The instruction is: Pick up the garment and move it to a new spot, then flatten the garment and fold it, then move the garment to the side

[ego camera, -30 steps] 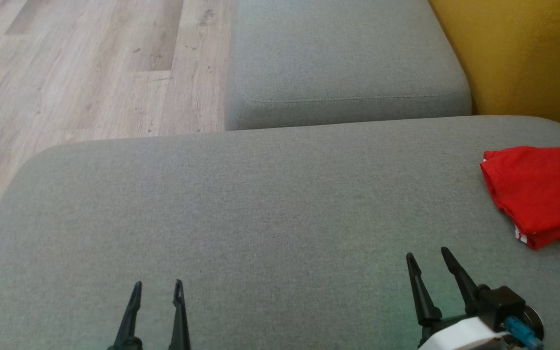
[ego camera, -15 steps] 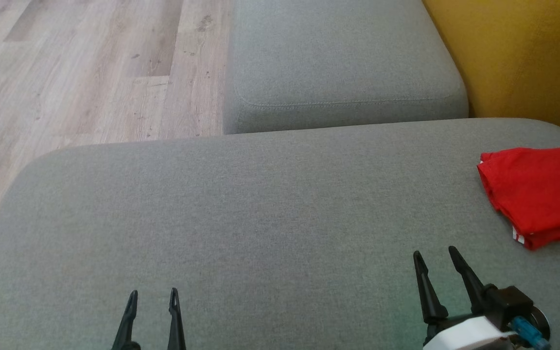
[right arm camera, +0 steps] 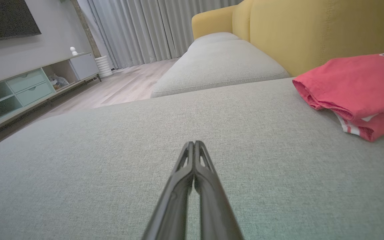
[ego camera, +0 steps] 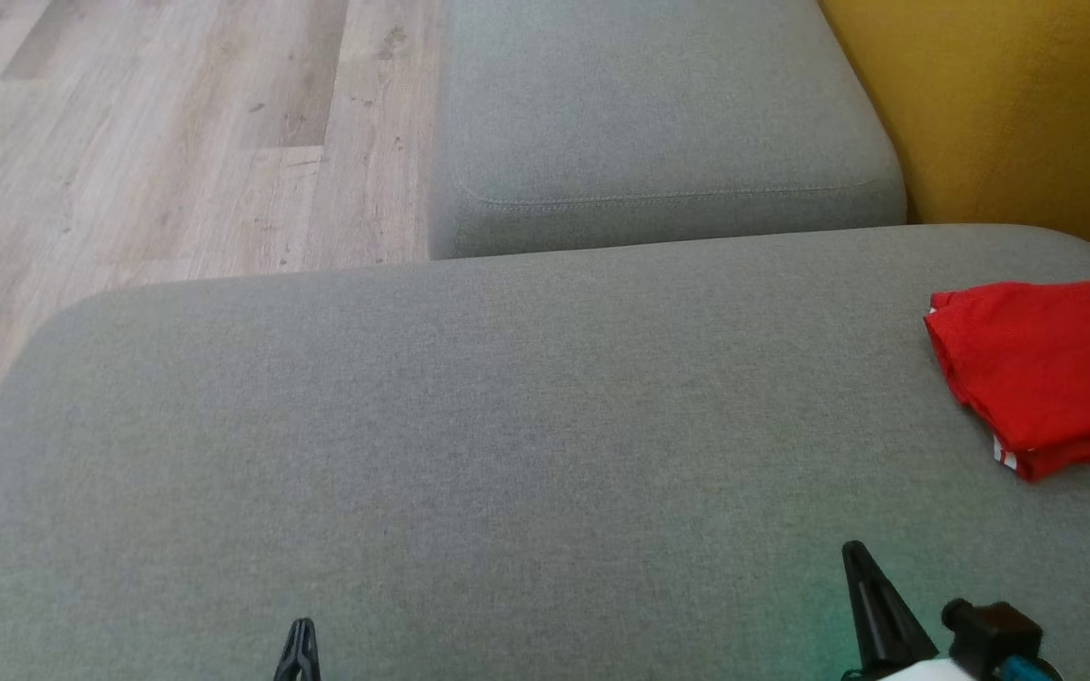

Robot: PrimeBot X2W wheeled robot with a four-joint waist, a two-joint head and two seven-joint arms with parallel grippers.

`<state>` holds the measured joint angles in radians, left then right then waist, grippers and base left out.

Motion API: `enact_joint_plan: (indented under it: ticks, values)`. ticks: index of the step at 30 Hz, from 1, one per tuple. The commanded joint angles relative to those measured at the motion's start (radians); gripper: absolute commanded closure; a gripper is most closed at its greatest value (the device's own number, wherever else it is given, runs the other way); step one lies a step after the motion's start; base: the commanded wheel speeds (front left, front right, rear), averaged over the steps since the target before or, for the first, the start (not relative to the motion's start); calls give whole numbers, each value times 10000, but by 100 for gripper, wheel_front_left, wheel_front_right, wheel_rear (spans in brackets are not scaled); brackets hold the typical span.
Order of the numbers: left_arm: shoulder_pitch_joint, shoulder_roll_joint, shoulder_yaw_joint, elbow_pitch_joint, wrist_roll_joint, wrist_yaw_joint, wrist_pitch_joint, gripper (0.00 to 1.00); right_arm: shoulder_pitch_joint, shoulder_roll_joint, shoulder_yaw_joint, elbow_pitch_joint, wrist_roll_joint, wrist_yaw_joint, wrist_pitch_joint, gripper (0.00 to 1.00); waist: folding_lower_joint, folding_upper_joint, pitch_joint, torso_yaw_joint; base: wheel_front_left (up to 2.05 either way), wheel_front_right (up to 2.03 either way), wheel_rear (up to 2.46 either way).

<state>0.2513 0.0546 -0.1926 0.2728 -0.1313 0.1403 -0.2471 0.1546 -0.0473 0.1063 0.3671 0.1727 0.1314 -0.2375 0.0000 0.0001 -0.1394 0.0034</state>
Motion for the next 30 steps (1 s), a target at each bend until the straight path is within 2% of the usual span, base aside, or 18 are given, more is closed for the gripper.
enact_joint_plan:
  ticks: [1,30]
  values:
    - [-405,29,100,-328,-377,-91,55,100,-503,-18,-81,-385,376,0,42,100,0,-1,25,1,0,0,0]
    - [-1202,147,643,-270,-4064,-744,782,100,-1023,-76,-530,-587,3866,-2,835,100,0,-1,367,-7,0,0,0]
